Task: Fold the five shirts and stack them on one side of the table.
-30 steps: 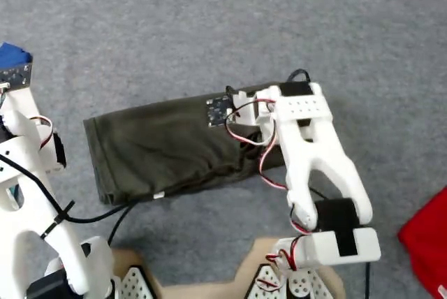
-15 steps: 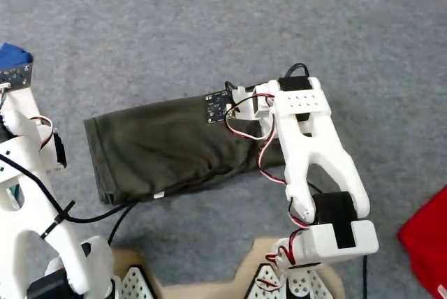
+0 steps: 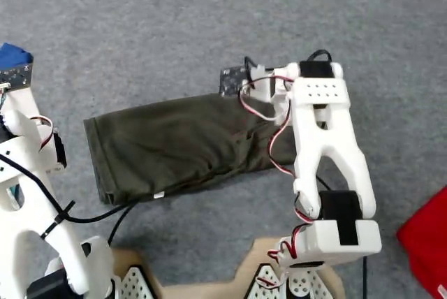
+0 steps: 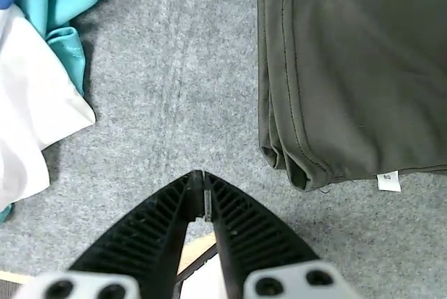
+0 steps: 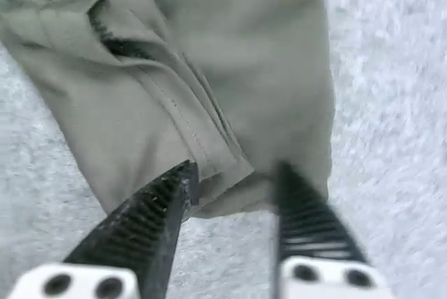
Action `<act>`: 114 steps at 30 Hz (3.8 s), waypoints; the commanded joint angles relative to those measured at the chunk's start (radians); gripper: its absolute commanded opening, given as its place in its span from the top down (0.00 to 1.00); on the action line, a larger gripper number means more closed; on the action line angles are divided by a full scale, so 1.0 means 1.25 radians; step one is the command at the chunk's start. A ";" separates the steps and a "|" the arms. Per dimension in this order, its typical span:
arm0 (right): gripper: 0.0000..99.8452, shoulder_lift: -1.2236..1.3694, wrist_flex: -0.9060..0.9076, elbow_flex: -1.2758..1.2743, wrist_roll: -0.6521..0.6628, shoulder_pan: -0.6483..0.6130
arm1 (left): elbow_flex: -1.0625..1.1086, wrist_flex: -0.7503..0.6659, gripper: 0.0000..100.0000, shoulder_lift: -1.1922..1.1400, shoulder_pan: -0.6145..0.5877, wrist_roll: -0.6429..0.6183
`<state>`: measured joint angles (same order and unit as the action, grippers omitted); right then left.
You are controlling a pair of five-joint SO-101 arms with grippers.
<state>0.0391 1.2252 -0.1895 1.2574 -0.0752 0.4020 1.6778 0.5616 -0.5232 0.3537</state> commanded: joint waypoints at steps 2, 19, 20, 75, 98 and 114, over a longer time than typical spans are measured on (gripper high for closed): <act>0.99 0.046 0.007 0.131 -0.140 -0.045 | -0.042 -0.036 0.98 0.015 0.098 -0.086; 1.00 0.927 0.336 1.240 -0.383 -0.066 | -0.184 -0.193 0.98 -0.441 0.421 -0.282; 1.00 0.967 0.350 1.293 -0.378 -0.060 | -0.193 -0.203 0.98 -0.474 0.419 -0.281; 0.88 0.832 0.449 1.483 -0.378 0.010 | -0.243 -0.204 0.73 -0.700 0.194 -0.234; 0.88 0.833 0.447 1.472 -0.377 0.006 | -0.242 -0.249 0.73 -0.791 0.144 -0.082; 0.88 0.833 0.446 1.474 -0.377 0.010 | -0.519 -0.098 0.98 -1.029 0.145 -0.109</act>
<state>1.1623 1.7714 1.6210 0.7986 -0.0736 -0.1979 1.5535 -0.6828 -0.3268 0.2279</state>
